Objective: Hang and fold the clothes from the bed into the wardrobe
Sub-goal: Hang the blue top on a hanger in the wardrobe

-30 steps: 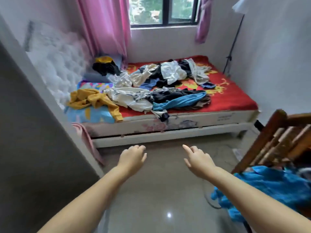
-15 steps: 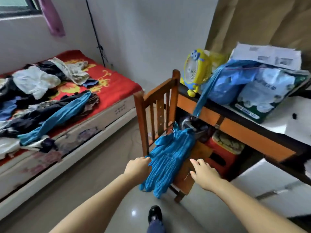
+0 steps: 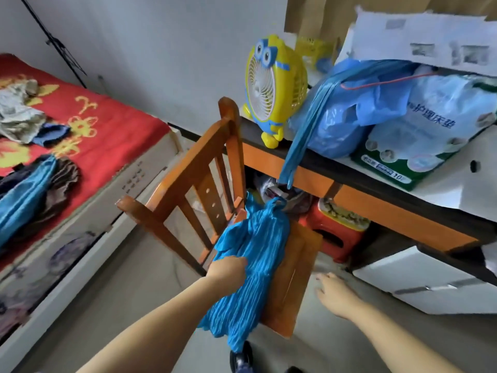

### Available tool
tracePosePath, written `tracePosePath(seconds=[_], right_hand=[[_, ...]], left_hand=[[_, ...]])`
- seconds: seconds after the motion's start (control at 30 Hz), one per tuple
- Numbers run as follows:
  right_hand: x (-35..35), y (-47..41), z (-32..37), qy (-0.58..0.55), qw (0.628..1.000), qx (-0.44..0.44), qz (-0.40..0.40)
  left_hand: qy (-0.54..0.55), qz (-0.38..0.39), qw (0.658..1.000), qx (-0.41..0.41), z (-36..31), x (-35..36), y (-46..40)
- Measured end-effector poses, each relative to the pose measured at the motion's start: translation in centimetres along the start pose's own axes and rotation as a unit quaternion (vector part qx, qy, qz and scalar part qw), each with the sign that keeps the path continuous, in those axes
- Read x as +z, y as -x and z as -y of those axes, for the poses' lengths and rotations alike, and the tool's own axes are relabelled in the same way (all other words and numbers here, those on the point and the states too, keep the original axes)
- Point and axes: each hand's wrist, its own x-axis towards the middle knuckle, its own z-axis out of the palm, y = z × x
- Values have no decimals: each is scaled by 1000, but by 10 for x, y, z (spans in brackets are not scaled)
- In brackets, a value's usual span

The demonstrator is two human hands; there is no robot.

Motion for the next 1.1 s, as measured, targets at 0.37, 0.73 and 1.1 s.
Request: tracePosePath(seconds=[0.37,0.73,1.1], right_hand=[[46,-189,11,-194,978,24,75],[59,-342,27,-409,911,43,-24],[28,-249,37,-606,788,103,37]], left_hand=[[153,18,984,-88,-13,85,-165],[436,-60,888,-135,-3,124,-308],[435,-41,900,-4,-50,101,-160]])
